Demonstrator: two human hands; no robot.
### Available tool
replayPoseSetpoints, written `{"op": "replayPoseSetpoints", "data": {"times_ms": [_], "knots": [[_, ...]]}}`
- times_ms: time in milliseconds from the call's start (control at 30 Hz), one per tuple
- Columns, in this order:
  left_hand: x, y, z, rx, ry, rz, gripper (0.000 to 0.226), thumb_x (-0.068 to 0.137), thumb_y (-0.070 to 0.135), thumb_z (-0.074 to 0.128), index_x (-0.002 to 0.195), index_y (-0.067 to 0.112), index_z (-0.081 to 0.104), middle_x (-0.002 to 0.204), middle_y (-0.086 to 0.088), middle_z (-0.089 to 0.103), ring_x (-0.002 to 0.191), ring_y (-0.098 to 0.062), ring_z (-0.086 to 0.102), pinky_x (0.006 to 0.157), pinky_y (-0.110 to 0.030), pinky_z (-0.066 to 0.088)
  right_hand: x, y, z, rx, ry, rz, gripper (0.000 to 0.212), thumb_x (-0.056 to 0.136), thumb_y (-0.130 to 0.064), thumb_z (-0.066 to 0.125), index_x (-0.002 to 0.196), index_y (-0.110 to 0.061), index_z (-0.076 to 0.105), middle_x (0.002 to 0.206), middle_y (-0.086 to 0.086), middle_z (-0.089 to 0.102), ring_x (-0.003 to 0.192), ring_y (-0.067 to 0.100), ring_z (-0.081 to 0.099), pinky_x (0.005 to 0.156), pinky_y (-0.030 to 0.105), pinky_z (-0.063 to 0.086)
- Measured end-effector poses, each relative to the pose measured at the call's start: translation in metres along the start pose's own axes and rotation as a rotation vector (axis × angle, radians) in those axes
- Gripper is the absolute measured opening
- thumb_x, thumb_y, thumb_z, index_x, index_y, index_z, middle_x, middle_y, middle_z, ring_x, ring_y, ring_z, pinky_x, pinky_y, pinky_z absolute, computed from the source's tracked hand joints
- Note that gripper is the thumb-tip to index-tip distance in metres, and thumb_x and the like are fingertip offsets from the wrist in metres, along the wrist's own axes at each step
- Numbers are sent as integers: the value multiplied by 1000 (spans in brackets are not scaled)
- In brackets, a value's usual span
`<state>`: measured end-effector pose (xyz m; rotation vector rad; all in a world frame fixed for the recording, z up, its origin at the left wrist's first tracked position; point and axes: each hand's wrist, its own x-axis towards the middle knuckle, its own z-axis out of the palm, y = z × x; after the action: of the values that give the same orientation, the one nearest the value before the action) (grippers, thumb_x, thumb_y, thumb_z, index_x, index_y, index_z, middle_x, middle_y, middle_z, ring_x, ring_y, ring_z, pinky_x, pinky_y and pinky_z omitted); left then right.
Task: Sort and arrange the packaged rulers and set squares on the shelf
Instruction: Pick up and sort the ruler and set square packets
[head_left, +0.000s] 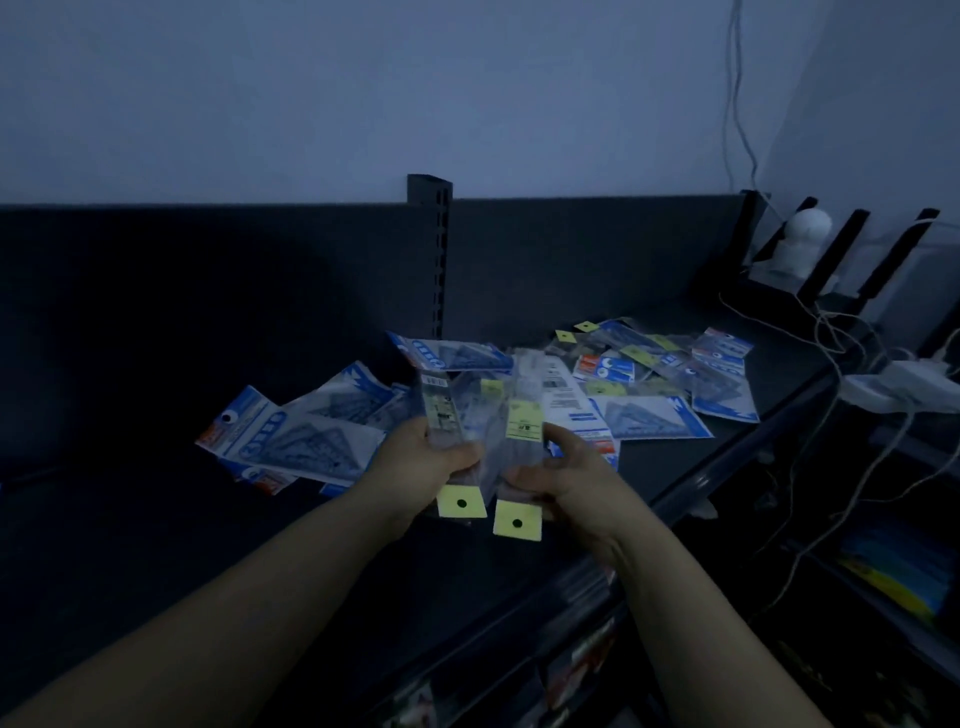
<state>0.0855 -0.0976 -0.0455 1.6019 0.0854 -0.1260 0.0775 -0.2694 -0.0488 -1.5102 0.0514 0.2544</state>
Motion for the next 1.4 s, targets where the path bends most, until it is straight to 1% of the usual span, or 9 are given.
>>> {"op": "replayPoseSetpoints", "data": {"times_ms": [100,267,433,667,833,967,1067,1167,1400], "knots": [[-11,3,-21,123,33,73,9,89,12,65,96,8,66,86,-4,72,65,-9,66,49,-16,49,4,-1,18,-13,-94,2,40,85,-2,67,120,-14,55,102,10,70,82,26,71,64,33,56],[-38,5,-56,141,113,116,7,92,13,60,96,12,66,85,0,74,69,-7,70,53,-17,51,12,-2,59,12,-144,-21,22,87,1,62,108,-4,56,83,12,66,64,18,64,51,23,51],[-71,-1,-99,134,282,89,18,91,17,63,107,8,63,95,-5,73,75,-9,71,55,-16,51,15,3,112,-44,-243,-78,20,85,3,62,105,-2,60,89,14,72,73,24,68,71,39,57],[-140,-8,-171,158,500,80,12,92,18,61,103,14,62,86,7,68,66,1,64,49,-8,43,-8,4,205,-138,-440,-123,19,87,1,61,106,-4,60,89,9,74,80,25,71,71,36,58],[-210,-12,-228,160,663,38,8,92,11,54,87,12,61,77,-3,67,66,-13,61,58,-22,47,-49,5,285,-184,-588,-143,22,87,0,62,108,-8,59,93,9,72,75,17,68,64,29,55],[-282,-14,-277,71,748,26,15,88,6,57,102,6,64,96,-13,73,90,-30,70,83,-45,56,-94,12,358,-221,-695,-169,21,88,1,61,108,-6,59,88,7,72,70,14,69,61,29,55],[-337,-20,-315,29,832,35,16,89,6,60,104,10,64,98,-7,74,89,-23,71,81,-39,58,-133,21,415,-249,-738,-180,24,87,-2,62,110,-6,57,94,10,71,79,23,69,70,37,58],[-389,-26,-352,-18,911,22,19,89,6,62,108,8,62,102,-8,72,88,-21,71,73,-31,58,-173,31,470,-249,-782,-192,19,89,-5,62,106,-11,57,94,8,68,79,20,67,60,28,56],[-483,-40,-423,20,1068,-24,16,90,9,63,106,7,65,98,-6,74,84,-21,72,77,-35,58,-246,47,569,-245,-932,-190,17,88,0,60,95,-15,62,96,10,70,87,26,70,80,45,58]]}}
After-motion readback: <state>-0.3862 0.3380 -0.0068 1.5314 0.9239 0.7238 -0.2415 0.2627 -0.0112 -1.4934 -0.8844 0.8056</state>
